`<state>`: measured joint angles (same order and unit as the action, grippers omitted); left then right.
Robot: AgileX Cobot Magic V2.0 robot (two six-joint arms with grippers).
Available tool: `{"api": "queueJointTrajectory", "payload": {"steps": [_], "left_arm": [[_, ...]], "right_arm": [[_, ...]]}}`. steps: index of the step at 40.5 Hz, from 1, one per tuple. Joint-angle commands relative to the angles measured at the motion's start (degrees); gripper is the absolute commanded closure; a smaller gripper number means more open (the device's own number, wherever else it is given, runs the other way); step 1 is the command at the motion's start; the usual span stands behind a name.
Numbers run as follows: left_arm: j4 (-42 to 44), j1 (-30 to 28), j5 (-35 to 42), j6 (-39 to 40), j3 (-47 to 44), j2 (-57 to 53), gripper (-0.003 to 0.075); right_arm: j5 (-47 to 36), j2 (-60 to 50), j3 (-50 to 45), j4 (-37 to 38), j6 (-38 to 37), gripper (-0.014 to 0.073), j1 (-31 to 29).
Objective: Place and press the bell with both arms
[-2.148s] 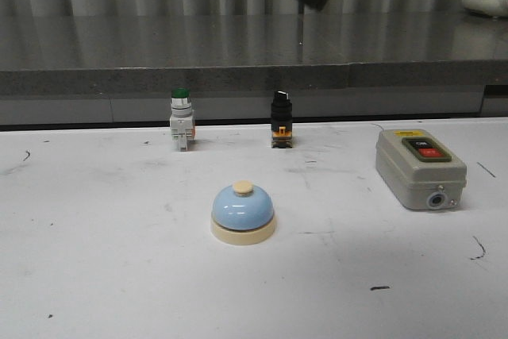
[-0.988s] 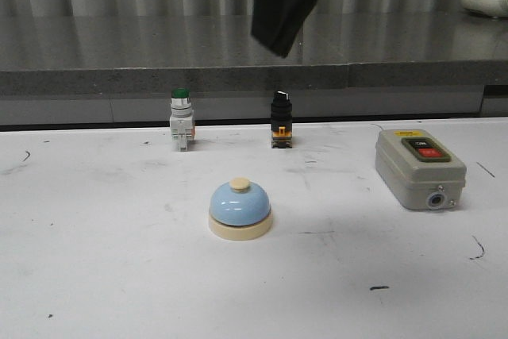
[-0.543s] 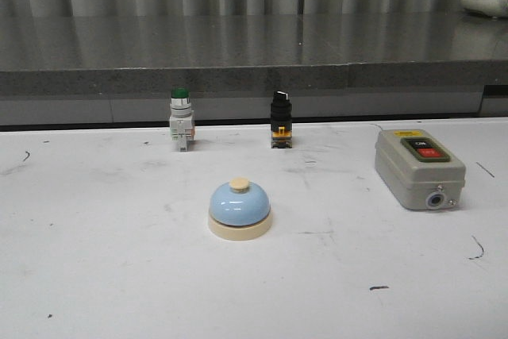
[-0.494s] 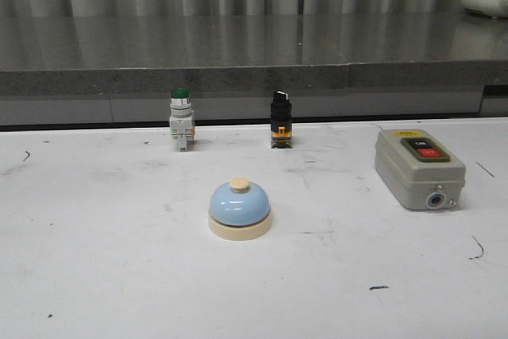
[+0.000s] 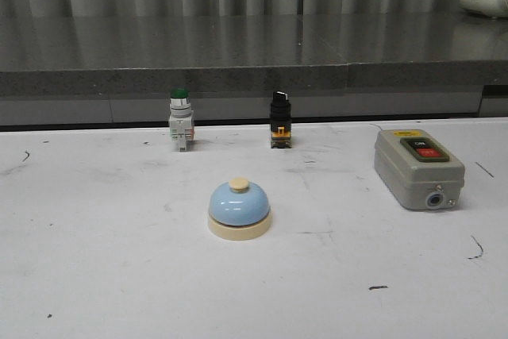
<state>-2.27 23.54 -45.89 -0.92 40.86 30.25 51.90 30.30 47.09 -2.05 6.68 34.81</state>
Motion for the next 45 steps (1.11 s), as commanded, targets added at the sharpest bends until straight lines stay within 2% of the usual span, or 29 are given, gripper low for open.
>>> {"api": "queueJointTrajectory", "payload": {"steps": [1, 19, 22, 27, 33, 45], "left_arm": [[-0.52, -0.17, 3.94, 0.46, 1.51, 0.07, 0.0166], [-0.52, -0.17, 3.94, 0.46, 1.28, 0.07, 0.0178], [-0.52, -0.17, 3.69, 0.46, 1.13, 0.07, 0.0271], [-0.52, -0.17, 3.09, 0.46, 0.98, 0.07, 0.0522], [-0.52, -0.17, 3.09, 0.46, 0.98, 0.07, 0.074], [-0.52, -0.17, 3.09, 0.46, 0.98, 0.07, 0.074]], "right_arm": [[-3.59, -0.41, 1.34, -0.26, -0.07, 0.0662, -0.41], [-3.59, -0.41, 1.34, -0.26, -0.07, 0.0662, -0.41], [-3.59, -0.41, 1.34, -0.26, -0.07, 0.0662, -0.41], [-3.59, -0.41, 1.34, -0.26, -0.07, 0.0662, -0.41], [-3.59, -0.41, 1.34, -0.26, -0.07, 0.0662, -0.41], [-3.59, -0.41, 1.34, -0.26, -0.07, 0.0662, -0.41]]}}
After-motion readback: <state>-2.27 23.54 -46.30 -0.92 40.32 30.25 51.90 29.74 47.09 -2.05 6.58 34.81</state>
